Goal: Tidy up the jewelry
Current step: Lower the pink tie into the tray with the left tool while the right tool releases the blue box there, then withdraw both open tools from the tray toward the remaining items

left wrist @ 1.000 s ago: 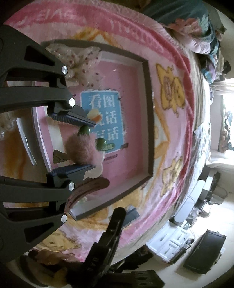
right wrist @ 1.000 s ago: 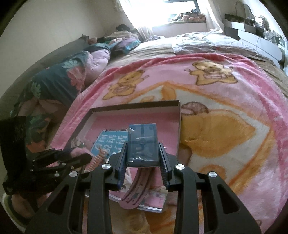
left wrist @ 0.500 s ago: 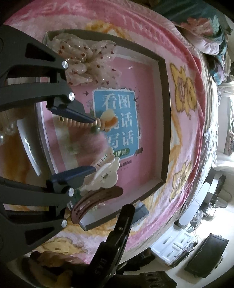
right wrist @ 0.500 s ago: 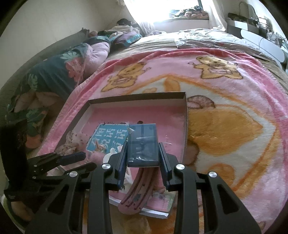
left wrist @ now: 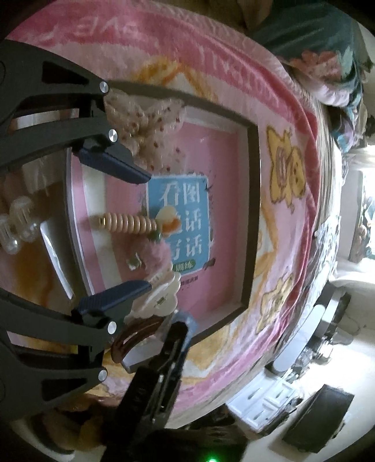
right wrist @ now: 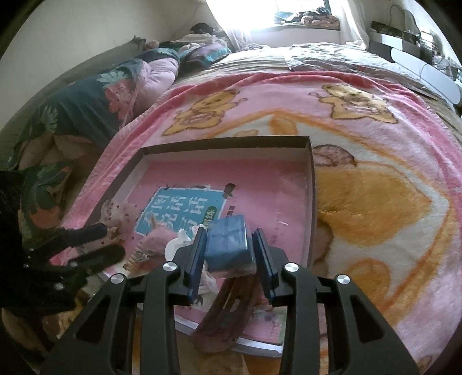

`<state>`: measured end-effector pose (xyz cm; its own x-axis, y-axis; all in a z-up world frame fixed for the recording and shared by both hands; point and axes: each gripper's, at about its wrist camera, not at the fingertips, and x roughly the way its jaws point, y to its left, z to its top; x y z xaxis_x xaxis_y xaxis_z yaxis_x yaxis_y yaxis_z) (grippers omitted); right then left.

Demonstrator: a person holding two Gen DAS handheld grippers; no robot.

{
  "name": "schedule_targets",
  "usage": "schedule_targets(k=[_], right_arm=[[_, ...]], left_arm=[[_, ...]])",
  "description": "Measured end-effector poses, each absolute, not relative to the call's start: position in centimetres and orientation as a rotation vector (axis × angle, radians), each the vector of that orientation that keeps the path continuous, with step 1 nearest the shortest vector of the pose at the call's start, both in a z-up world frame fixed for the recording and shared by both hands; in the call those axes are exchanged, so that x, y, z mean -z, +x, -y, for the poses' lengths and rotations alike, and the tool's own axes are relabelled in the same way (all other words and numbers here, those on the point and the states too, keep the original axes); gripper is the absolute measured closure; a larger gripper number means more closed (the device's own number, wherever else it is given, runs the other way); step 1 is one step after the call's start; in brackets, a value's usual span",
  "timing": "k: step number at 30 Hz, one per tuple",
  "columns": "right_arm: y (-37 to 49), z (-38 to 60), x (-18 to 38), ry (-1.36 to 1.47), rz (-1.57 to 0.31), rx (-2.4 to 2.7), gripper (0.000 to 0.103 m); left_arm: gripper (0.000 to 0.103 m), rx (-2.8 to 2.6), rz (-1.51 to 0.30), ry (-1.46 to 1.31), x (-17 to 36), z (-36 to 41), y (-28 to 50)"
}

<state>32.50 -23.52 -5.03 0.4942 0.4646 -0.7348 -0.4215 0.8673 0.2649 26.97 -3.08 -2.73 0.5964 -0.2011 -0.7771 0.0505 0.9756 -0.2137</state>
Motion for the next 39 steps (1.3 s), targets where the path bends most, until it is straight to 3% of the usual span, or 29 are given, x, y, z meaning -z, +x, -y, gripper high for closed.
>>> schedule_targets(k=[2, 6, 8, 15, 19, 39], right_arm=[[32.3, 23.5, 5.0, 0.054, -0.907, -0.537, 0.069], [31.9, 23.9, 4.4, 0.062, -0.885, -0.530, 0.052], [31.8, 24.0, 4.1, 0.068, -0.877, -0.527, 0.051], [30.9, 24.7, 2.7, 0.079, -0.828, -0.514, 0.022], [30.4, 24.7, 1.9, 0.070, -0.807, -0.512, 0.013], [23.9, 25.2, -4.5, 0.082, -0.663, -0.493, 0.008]], left_arm=[[0.038, 0.131, -0.914, -0.191, 2.4, 2.5, 26.7], [0.034, 0.105, -0.895, -0.215, 1.9, 1.5, 26.0], [0.031, 0.094, -0.891, -0.221, 1.7, 1.1, 25.7], [0.016, 0.067, -0.865, -0.231, 0.7, 0.2, 24.2], [0.009, 0.049, -0.855, -0.263, 0.2, -0.4, 23.7], [0.009, 0.036, -0.741, -0.243, -5.0, -1.7, 18.1]])
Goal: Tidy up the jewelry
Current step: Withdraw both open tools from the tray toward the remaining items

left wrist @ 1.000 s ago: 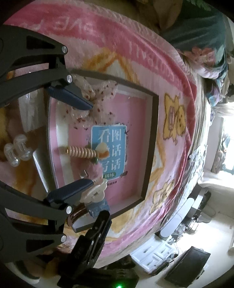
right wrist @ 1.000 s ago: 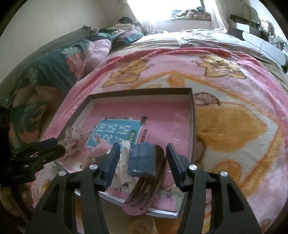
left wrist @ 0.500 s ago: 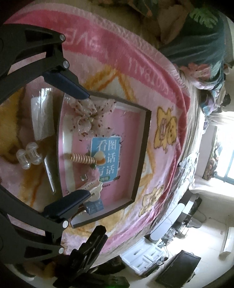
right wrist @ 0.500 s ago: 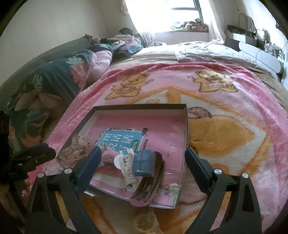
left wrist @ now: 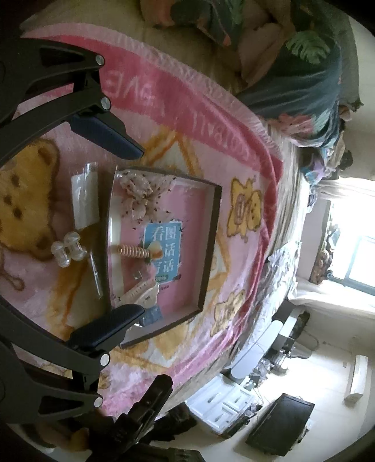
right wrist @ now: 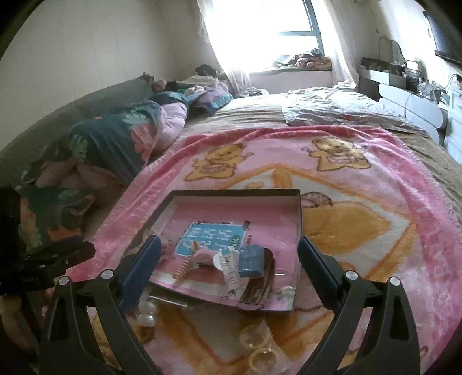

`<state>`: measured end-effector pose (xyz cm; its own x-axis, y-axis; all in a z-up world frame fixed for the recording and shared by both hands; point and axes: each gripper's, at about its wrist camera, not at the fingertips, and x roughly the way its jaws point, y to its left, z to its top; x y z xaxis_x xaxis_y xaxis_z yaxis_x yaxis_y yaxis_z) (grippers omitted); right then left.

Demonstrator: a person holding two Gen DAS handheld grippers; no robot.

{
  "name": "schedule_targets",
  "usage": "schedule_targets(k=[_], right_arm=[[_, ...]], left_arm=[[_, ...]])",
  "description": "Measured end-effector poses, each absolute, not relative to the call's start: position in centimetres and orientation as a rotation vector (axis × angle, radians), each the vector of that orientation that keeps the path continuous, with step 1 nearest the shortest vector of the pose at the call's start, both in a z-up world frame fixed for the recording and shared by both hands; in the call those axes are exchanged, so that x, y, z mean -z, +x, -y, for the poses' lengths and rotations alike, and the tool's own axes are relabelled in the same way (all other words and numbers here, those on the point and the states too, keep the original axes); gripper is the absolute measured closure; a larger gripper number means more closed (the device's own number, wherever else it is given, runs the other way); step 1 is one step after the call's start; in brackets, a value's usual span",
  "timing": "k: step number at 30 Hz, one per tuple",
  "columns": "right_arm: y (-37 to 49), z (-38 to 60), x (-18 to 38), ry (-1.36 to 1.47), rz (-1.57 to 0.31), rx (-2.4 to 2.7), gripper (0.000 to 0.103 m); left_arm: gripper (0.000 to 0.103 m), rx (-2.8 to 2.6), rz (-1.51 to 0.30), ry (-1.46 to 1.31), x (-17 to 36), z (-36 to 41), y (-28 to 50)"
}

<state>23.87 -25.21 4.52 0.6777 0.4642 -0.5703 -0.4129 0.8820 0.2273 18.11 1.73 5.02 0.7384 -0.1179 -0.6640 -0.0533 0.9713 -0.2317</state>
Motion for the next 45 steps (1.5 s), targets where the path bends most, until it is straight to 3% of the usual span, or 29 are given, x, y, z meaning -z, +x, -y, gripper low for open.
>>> schedule_targets(k=[3, 26, 45], right_arm=[[22.8, 25.5, -5.4, 0.084, -0.647, -0.488, 0.004], [14.3, 24.9, -10.8, 0.000, -0.540, -0.515, 0.004], [8.5, 21.6, -8.3, -0.068, -0.590, -0.584, 0.004]], left_arm=[[0.009, 0.031, -0.717, -0.243, -6.0, -2.1, 17.1], [0.009, -0.001, -0.607, -0.218, -10.4, -3.7, 9.0], [0.009, -0.025, -0.684, -0.153, -6.6, -4.9, 3.8]])
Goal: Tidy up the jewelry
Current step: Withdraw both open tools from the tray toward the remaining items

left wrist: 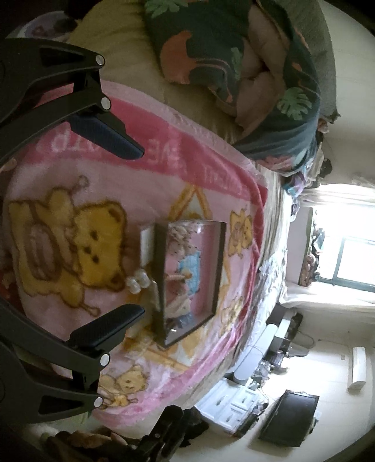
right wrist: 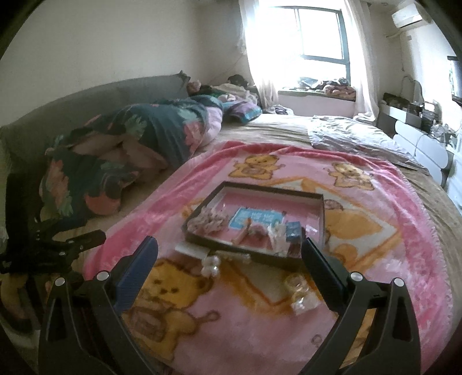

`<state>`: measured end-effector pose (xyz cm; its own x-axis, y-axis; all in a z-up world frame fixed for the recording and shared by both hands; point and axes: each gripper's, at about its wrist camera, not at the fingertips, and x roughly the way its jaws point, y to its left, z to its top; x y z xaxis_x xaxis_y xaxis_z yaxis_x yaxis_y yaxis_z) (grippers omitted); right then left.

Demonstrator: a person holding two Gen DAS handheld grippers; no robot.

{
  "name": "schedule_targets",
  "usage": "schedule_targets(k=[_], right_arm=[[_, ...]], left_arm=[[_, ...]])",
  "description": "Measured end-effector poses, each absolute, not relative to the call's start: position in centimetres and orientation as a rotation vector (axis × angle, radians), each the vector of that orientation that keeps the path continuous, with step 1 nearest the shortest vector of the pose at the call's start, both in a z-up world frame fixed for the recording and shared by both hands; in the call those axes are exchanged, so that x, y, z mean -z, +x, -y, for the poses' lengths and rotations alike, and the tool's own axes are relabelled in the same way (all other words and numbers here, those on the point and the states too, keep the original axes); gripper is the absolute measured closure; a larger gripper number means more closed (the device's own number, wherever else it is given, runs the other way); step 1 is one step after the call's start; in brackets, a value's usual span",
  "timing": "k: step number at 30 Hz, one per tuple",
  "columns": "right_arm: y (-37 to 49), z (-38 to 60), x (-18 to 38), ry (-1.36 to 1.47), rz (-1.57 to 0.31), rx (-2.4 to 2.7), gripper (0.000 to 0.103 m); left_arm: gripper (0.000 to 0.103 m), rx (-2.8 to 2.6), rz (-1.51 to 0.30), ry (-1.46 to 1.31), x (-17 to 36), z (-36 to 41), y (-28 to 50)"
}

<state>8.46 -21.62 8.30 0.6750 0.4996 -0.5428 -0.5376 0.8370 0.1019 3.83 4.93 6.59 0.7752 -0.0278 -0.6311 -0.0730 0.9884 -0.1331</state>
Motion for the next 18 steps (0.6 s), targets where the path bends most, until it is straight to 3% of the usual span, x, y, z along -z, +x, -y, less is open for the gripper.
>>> schedule_targets(k=[18], right_arm=[[8.5, 23.0, -4.4, -0.070, -0.690, -0.562, 0.004]], left_arm=[[0.009, -0.022, -0.786, -0.156, -2.3, -4.6, 4.7]])
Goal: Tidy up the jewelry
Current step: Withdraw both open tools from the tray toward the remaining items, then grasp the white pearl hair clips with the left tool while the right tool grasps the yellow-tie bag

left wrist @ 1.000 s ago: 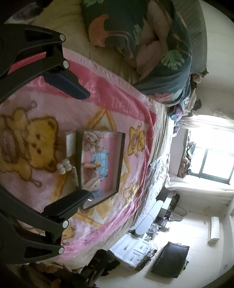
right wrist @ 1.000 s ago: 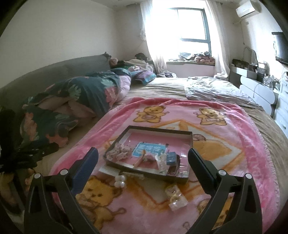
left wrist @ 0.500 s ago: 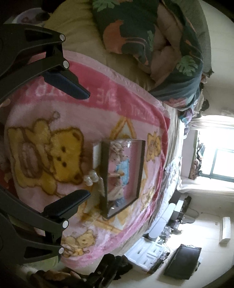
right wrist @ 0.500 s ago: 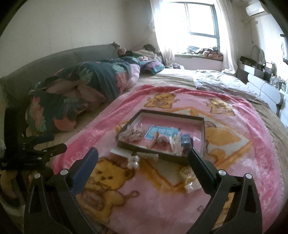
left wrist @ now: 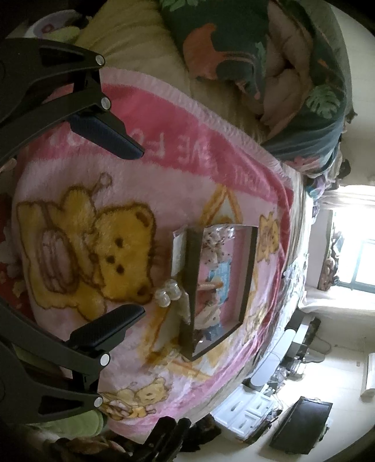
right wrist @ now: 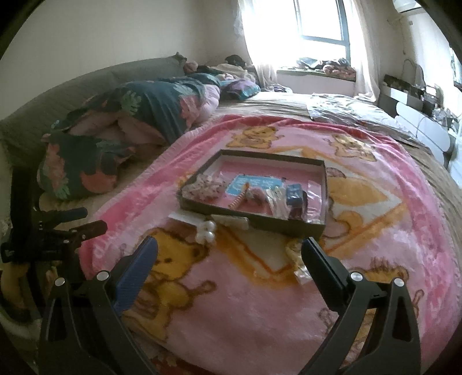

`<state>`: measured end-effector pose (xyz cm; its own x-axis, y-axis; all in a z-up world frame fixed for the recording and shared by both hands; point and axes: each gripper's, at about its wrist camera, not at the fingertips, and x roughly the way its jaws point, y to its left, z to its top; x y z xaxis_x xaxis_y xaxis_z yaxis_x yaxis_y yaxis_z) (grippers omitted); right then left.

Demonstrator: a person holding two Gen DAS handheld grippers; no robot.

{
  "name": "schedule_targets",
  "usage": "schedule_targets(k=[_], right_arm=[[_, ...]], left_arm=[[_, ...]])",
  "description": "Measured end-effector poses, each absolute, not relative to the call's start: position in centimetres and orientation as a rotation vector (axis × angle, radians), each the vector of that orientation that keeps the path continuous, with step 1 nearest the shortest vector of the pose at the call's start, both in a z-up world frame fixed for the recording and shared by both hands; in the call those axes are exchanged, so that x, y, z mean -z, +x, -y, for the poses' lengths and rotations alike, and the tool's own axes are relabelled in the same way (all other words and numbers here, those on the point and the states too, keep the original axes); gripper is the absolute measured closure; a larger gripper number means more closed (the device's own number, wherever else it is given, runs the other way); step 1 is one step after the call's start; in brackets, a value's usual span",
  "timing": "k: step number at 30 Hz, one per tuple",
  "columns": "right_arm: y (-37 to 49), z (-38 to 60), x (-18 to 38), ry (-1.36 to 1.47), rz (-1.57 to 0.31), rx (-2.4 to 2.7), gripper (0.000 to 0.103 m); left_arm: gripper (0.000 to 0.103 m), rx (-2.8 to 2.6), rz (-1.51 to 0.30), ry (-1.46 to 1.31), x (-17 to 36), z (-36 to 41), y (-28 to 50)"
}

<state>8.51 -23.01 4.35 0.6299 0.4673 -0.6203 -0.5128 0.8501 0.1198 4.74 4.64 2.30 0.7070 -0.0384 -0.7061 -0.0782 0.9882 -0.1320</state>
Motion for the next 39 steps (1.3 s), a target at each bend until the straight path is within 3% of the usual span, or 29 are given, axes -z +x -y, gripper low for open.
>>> schedule_targets(k=[21, 36, 39], right_arm=[[12.3, 29.4, -0.2, -0.041, -0.779, -0.422, 0.004], [17.9, 27.5, 5.2, -0.130, -0.886, -0.449, 0.004], [18.8, 27.1, 5.9, -0.148, -0.891, -0.464, 0.004]], left_arm=[[0.009, 0.127, -0.907, -0.141, 2.4, 2.0, 9.5], [0.009, 0.130, -0.963, -0.211, 5.3, 3.3, 15.0], [0.014, 0.126, -0.970, -0.238, 5.9, 3.3, 15.9]])
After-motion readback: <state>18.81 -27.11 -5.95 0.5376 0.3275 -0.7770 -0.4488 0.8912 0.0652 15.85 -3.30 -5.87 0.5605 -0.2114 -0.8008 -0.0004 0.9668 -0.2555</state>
